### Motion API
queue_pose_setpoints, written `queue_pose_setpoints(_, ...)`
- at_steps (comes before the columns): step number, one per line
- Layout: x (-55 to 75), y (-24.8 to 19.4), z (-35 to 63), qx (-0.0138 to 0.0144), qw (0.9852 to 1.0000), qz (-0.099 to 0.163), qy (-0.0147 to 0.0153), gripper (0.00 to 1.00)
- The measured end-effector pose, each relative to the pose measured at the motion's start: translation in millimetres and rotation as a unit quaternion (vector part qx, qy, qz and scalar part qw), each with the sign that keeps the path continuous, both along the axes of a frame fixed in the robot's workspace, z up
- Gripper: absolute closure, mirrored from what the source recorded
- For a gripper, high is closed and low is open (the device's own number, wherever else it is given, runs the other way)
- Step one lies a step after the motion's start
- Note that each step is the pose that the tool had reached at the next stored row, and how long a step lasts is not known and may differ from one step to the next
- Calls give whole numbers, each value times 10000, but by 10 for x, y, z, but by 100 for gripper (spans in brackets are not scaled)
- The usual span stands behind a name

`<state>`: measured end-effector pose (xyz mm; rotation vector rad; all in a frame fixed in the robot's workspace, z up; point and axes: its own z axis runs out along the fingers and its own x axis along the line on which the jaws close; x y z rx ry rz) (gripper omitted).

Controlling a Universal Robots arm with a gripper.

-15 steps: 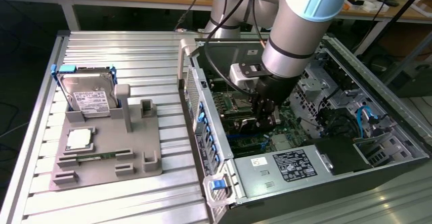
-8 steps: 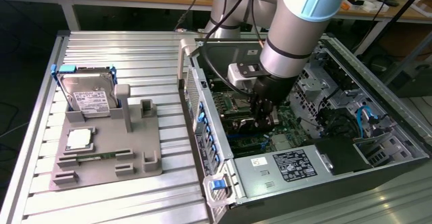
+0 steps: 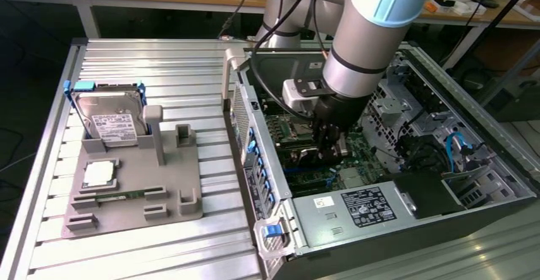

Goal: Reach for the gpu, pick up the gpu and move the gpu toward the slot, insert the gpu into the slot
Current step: 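Insert the gpu into the slot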

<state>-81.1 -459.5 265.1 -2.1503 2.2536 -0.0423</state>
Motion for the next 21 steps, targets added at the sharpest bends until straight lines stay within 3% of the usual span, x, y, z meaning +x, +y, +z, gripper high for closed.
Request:
queue_pose_setpoints(8,2,0,-4,4,9999,-95,119,73)
queue_pose_setpoints(21,-1,0,-46,2,9999,-97,125,73)
